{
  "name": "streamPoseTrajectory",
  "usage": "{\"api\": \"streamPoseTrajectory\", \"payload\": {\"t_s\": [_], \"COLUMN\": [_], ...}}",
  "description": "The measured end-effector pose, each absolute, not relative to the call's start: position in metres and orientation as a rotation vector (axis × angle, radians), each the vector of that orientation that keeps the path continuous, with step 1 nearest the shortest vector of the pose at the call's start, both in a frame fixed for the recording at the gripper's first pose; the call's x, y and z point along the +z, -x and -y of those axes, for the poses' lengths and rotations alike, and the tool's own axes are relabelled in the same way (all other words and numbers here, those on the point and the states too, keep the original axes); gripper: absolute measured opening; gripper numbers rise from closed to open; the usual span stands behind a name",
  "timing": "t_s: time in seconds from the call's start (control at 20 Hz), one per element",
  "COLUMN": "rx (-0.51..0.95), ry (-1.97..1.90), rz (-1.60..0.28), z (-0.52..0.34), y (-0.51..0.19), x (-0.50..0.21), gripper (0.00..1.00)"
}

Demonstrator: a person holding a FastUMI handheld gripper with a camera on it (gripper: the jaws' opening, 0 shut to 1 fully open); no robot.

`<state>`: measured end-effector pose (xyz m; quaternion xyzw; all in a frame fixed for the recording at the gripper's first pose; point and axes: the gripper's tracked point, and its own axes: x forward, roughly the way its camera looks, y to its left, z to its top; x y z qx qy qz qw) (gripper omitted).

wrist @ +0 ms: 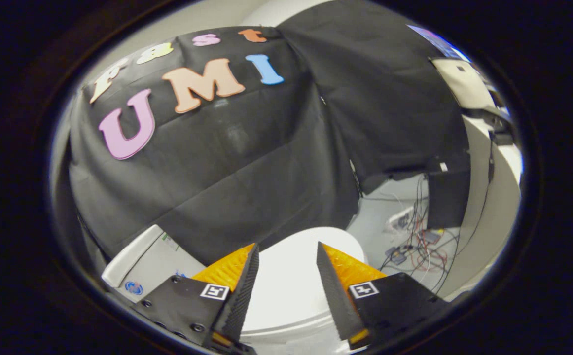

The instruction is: Open the toilet lid.

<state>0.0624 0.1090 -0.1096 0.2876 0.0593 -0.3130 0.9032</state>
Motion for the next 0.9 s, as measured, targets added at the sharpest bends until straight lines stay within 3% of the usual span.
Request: {"api": "streamPoseTrajectory", "payload": {"t_s": [0.25,0.9], "rx": [-0.621,-0.934], "ry": [-0.849,-1.323], "rz": [-0.149,-0.326], "z": [-0.137,-0.131], "y": [-0.067,-0.007], "x": [-0.156,-0.317], "gripper": [0.75,0.75]}}
